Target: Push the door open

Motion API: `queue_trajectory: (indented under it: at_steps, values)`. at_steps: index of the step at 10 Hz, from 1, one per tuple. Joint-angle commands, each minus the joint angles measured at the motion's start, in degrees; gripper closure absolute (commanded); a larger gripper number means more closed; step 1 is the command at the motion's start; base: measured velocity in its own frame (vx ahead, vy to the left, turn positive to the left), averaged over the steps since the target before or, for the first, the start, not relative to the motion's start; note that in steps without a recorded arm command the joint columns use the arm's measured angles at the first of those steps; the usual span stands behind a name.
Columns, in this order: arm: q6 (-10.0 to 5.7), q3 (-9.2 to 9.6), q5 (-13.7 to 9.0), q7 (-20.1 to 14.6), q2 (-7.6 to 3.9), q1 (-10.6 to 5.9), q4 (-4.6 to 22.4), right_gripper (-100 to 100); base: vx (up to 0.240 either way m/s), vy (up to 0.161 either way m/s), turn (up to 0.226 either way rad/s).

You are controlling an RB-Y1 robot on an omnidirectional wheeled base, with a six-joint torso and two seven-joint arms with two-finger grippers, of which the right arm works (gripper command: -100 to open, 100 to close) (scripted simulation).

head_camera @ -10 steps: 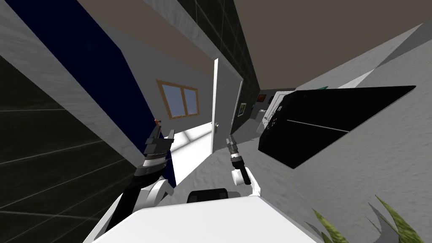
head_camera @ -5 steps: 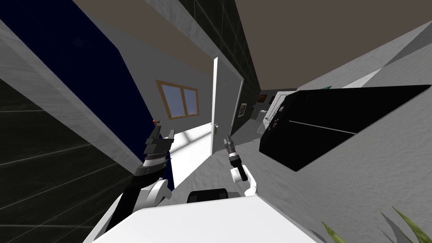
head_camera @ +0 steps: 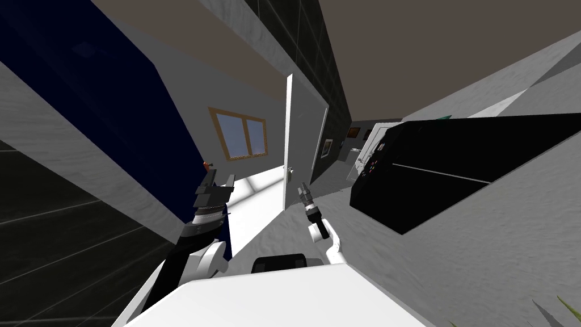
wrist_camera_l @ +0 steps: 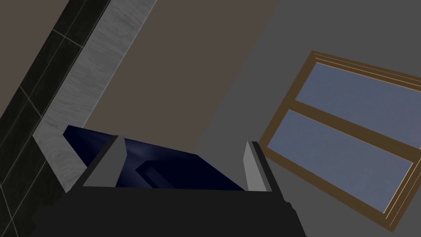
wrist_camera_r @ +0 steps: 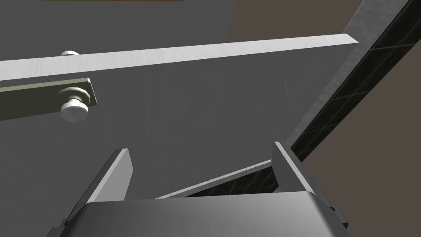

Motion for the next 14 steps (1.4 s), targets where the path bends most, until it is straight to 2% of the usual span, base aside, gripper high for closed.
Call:
queue_trajectory:
  at_steps: [1,3,4,7,8,12,13,14]
  values:
    - [-0.47,0.18,0.33,-0.89,-0.33,-0.85,1.8,-100,0.066,-0.031,0.013]
    - [-1.37,0.94,1.54,-3.21,-1.16,-3.53,5.46,-100,0.068,-0.037,0.015]
    - [-1.37,0.94,1.54,-3.21,-1.16,-3.53,5.98,-100,0.056,-0.032,0.013]
    - [-2.71,2.08,3.35,-6.69,-2.38,-7.54,11.56,-100,0.083,-0.039,0.018]
    - [-2.71,2.08,3.35,-6.69,-2.38,-7.54,12.24,-100,0.066,-0.03,0.012]
    - [-4.44,3.55,5.68,-11.19,-3.93,-12.72,20.02,-100,0.078,-0.039,0.016]
    - [-4.44,3.55,5.68,-11.19,-3.93,-12.72,20.34,-100,0.072,-0.037,0.01]
    - [-4.85,3.9,6.23,-12.25,-4.29,-13.94,22.25,-100,0.049,-0.036,0.016]
